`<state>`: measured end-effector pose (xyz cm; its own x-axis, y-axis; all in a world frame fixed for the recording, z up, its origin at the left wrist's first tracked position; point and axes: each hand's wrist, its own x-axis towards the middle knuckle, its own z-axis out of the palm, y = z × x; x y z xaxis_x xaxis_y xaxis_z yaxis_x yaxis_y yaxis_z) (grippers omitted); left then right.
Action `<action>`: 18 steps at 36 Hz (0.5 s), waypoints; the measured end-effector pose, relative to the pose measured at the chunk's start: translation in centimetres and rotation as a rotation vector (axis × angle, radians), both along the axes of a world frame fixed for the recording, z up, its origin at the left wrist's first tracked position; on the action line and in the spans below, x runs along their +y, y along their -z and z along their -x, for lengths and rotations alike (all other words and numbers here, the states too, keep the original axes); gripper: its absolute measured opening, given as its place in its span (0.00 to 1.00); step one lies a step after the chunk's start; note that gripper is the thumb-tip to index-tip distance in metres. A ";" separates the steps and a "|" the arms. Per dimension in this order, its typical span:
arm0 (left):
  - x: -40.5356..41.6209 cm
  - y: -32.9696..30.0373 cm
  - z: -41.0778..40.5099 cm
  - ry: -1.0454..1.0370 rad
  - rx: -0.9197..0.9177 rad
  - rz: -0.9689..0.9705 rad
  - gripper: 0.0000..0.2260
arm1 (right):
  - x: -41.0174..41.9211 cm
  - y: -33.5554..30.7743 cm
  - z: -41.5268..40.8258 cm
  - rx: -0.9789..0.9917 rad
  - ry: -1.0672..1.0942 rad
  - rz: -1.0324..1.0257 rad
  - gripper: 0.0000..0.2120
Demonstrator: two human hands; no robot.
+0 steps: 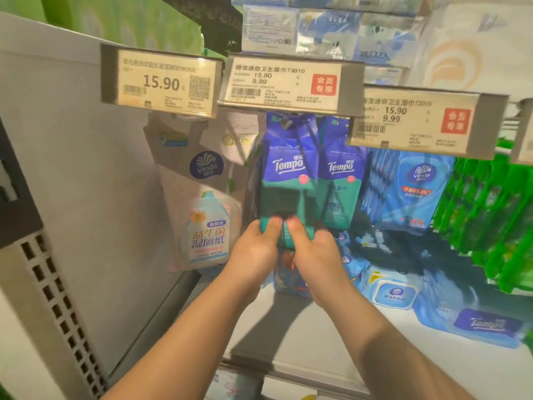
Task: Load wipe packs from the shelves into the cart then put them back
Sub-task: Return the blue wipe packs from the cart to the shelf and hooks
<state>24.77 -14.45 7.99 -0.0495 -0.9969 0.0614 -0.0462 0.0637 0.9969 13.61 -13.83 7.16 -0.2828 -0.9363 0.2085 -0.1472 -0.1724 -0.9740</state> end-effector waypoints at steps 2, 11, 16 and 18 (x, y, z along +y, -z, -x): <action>-0.9 0.1 0.3 -0.026 -0.045 -0.019 0.26 | -0.7 0.0 -0.2 -0.024 0.004 -0.033 0.14; -0.2 -0.6 0.6 -0.072 -0.026 -0.130 0.19 | -1.8 0.2 -0.6 -0.073 0.089 -0.086 0.16; 2.3 1.2 0.3 -0.042 -0.091 -0.126 0.16 | -0.3 0.5 -0.2 -0.177 0.002 -0.129 0.11; 3.5 1.9 0.1 -0.009 -0.154 -0.114 0.20 | 0.7 1.0 0.2 -0.166 0.037 -0.183 0.08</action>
